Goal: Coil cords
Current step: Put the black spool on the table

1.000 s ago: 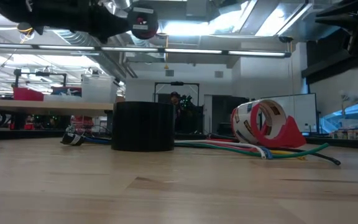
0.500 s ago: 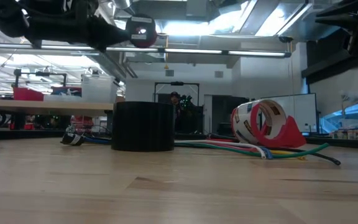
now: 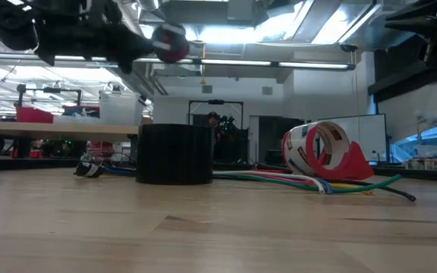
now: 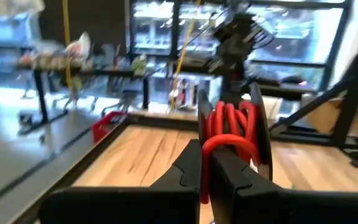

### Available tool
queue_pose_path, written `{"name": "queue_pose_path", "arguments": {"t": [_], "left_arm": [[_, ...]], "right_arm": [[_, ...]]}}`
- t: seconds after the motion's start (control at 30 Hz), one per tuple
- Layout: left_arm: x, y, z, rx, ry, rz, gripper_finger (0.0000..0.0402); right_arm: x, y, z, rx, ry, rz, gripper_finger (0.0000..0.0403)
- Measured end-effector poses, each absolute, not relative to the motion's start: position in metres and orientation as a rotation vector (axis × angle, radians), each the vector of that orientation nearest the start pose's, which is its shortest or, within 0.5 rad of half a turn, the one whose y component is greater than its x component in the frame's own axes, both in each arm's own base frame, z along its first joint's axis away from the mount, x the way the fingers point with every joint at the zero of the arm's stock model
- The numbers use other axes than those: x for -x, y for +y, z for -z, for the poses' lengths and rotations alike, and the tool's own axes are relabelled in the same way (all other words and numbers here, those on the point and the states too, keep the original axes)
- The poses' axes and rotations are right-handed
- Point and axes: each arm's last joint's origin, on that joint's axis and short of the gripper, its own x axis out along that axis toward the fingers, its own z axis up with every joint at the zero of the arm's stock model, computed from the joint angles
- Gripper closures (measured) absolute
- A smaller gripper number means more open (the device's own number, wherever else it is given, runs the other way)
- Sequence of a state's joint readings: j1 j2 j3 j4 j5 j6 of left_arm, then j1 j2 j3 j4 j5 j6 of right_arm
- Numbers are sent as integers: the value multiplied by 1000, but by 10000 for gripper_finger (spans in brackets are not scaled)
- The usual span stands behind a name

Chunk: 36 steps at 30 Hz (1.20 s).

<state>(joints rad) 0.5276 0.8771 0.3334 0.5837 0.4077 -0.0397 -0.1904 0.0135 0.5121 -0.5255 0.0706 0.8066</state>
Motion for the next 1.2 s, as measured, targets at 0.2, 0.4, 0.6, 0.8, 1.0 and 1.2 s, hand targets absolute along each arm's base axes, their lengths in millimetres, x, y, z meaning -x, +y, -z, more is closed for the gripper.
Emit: {"name": "queue_pose_path", "arguments": {"t": [0.2,0.4,0.6,0.8,1.0,1.2], "left_arm": [[-178,92,-211,154,98,-181,401],[-193,101,-183,328,192,-235,401],[-207,111,-167,372,156,-294,401],[-227,123,-162,516,144,-339,401],[-249,128,-152,663,168,-337,401],[-261,132,-144,831,172,-358,401]], "right_arm": [[-38,-9,-274,-804,-80,257,358],[-38,-9,-274,-804,-80,257,358],[-38,-9,-274,-803,-80,258,358],[-38,-9,-274,-804,-80,257,359],[-38,-9,-274,-804,-80,257,358],[-38,-9,-274,-804,-80,257,358]]}}
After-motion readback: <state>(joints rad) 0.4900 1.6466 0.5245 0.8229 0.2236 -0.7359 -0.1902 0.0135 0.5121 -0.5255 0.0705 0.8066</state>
